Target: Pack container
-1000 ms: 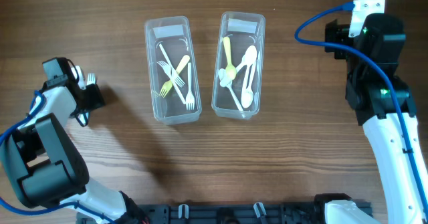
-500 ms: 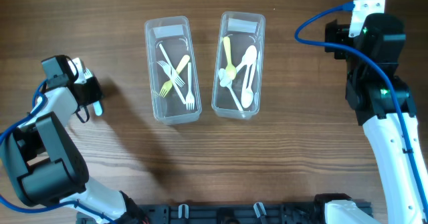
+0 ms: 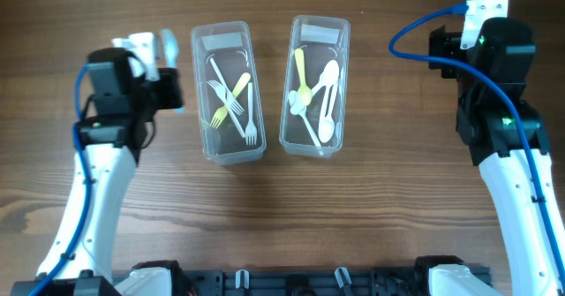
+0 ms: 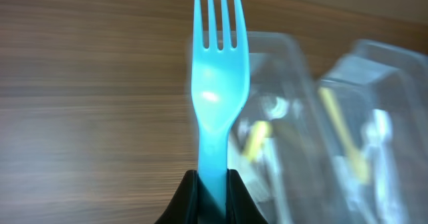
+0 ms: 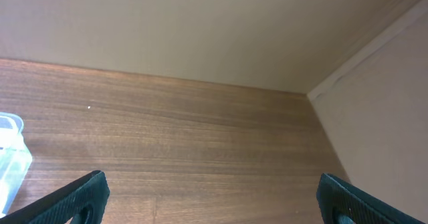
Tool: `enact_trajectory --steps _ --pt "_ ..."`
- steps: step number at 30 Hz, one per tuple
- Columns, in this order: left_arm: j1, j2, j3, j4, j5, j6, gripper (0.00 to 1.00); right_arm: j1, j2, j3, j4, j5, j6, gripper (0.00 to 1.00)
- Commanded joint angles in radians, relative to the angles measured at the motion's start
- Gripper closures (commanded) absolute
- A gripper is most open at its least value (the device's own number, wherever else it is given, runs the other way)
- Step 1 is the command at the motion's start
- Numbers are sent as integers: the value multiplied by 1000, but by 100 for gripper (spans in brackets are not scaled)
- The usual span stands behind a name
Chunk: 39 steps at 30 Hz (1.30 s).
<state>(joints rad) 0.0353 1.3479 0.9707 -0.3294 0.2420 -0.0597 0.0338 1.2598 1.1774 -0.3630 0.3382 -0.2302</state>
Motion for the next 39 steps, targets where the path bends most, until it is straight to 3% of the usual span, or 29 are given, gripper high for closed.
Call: enact_trajectory --steps 1,5,9,10,11,13,16,19,23,28,30,35,37,39 --pt "-163 11 0 31 37 -88 96 0 11 0 3 16 -6 0" --pt "-254 71 0 39 -22 -88 96 0 11 0 3 16 -5 0" --pt "-253 106 0 60 -65 -87 78 0 11 0 3 16 -6 0" --pt "-253 106 0 70 -89 -87 72 0 11 0 3 16 -5 0" --pt "-253 106 0 93 -109 -86 48 0 11 0 3 16 -6 0" --pt "-253 103 0 130 -109 -76 32 0 11 0 3 16 -6 0" --pt "-238 -14 13 135 -109 -76 30 0 11 0 3 16 -5 0" --pt "-214 -293 19 -22 -173 -76 30 0 11 0 3 16 -5 0" --pt "-214 -854 19 -507 -385 -76 28 0 11 0 3 16 -5 0" --pt "-214 -1205 15 -823 -530 -88 28 0 11 0 3 16 -5 0" --pt "-214 -1256 2 -873 -565 -113 27 0 11 0 3 16 -5 0" --pt "-214 -1263 -113 -769 -565 -122 22 0 11 0 3 16 -5 0" --pt "-214 -1263 -160 -709 -563 -283 14 0 11 0 3 16 -5 0" --pt "-214 -1263 -276 -567 -562 -330 12 0 11 0 3 16 -5 0"
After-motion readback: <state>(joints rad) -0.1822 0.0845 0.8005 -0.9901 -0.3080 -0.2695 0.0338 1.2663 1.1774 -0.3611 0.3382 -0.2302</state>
